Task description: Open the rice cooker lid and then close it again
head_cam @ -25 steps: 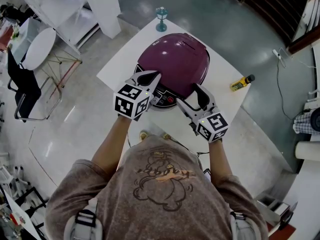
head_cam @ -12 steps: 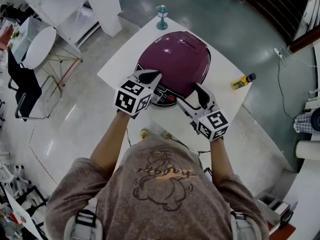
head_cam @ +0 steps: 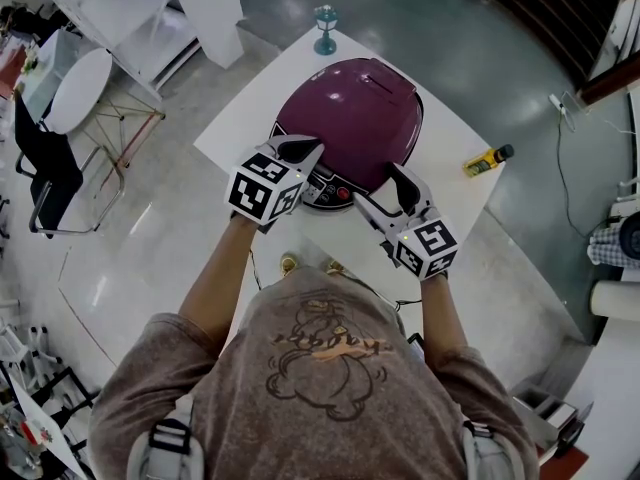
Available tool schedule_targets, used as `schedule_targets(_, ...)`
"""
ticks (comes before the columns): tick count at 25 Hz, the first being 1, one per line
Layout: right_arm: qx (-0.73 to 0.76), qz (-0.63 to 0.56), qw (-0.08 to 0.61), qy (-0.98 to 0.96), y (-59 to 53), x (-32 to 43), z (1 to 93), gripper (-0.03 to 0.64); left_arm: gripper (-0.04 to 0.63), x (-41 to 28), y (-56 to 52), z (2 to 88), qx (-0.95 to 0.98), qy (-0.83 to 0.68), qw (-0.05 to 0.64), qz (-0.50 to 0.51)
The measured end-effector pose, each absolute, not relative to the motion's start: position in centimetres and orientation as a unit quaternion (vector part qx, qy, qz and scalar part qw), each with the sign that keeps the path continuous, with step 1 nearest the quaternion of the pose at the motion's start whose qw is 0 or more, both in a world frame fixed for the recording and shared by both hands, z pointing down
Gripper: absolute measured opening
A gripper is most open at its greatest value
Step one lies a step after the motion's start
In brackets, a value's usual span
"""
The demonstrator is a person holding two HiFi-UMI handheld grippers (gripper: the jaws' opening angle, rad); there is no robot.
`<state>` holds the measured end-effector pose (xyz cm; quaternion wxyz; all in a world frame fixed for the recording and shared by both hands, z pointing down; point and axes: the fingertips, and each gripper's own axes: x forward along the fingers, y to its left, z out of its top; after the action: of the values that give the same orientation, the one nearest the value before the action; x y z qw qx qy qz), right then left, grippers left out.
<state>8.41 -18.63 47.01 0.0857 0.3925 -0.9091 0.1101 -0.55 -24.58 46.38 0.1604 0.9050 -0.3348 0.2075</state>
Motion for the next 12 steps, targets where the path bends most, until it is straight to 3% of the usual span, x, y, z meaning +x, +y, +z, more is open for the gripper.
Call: schedule_targets(12, 0.399, 0.138, 0.075, -0.903, -18.92, 8.74, 47.01, 0.324, 0.02, -0.44, -24.61, 46.73, 0.902, -0.332, 0.161, 0.226)
